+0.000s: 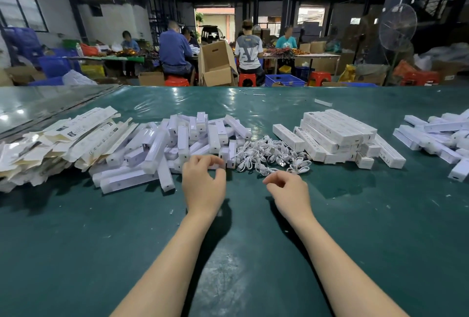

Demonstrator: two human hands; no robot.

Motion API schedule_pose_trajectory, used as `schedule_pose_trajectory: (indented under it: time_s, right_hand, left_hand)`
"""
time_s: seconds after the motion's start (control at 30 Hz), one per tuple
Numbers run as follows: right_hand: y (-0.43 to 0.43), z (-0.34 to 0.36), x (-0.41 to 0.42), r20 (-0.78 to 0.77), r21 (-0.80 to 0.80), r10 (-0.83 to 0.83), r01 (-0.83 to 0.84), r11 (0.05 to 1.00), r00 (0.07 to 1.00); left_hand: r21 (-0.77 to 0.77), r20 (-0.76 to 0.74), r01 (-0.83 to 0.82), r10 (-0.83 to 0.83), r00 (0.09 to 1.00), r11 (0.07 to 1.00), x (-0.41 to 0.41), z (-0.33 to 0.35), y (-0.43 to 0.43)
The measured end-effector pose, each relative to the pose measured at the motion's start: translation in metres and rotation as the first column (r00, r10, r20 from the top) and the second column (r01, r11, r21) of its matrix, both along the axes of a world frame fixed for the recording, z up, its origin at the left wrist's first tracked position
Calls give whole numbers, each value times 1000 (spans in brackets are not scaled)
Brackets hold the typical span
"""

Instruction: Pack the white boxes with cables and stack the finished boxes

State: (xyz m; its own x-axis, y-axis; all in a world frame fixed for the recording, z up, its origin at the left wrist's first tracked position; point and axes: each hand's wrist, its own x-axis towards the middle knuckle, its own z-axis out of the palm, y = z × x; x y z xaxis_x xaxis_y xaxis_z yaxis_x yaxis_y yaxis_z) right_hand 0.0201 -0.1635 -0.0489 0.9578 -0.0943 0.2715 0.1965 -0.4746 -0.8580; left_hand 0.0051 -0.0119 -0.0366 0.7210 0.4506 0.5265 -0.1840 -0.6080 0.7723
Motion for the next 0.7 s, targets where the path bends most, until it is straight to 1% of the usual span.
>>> schedule_pose_trajectory:
  time_s: [0.07, 0.13, 0.2, 0.23, 0.27, 0.3, 0.33, 0.37, 0.4, 0.43, 0.47, 0.5, 0.53, 0.6, 0.67, 0.7]
  right_hand:
    - [-1, 1, 3, -19, -84, 36, -37, 996, 999]
    - [-1, 2, 5, -40, -152, 55, -61, 986, 998]
    - [0, 2, 8, -44, -175, 62, -69, 982, 997]
    - [0, 2, 9, -43, -178, 58, -65, 982, 997]
    - [1, 1, 10, -43, -183, 54, -61, 981, 998]
    - [1, 0, 10, -41, -190, 53, -59, 980, 998]
    - [2, -1, 11, -42, -198, 52, -59, 978, 998]
    - [2, -1, 11, -43, -205, 52, -60, 977, 998]
    - [3, -2, 12, -44, -208, 52, -60, 976, 998]
    - [3, -1, 12, -44, -208, 48, -56, 976, 998]
    - [3, -1, 13, -47, -208, 41, -50, 977, 998]
    - [2, -1, 13, -52, -210, 36, -46, 977, 998]
    - [2, -1, 13, -57, -215, 36, -48, 975, 998]
    - [3, -1, 12, -67, -215, 39, -53, 975, 997]
    - [2, 0, 12, -75, -212, 36, -52, 976, 996]
    - [2, 0, 12, -77, -212, 35, -51, 976, 996]
  left_hand:
    - [44, 60, -92, 89, 994, 995, 1, 8, 15]
    - [61, 164, -239, 226, 960, 969, 2, 16, 35]
    - [10, 249, -399, 384, 889, 917, 4, 25, 61]
    - [-20, 249, -453, 443, 861, 891, 7, 29, 76]
    - [-28, 214, -486, 480, 851, 874, 12, 33, 92]
    - [4, 146, -505, 499, 854, 863, 18, 36, 109]
    - [76, 48, -505, 503, 863, 860, 25, 39, 128]
    - [172, -80, -473, 491, 867, 864, 31, 40, 146]
    - [269, -228, -405, 466, 855, 874, 37, 40, 164]
    - [348, -384, -298, 425, 820, 889, 41, 38, 180]
    - [402, -522, -176, 383, 763, 898, 45, 35, 191]
    - [439, -611, -84, 366, 702, 895, 46, 31, 198]
    - [467, -650, -55, 385, 655, 883, 47, 28, 203]
    - [488, -659, -112, 450, 603, 866, 47, 23, 206]
    - [506, -636, -171, 499, 589, 845, 45, 21, 204]
    - [516, -600, -217, 530, 600, 829, 45, 20, 202]
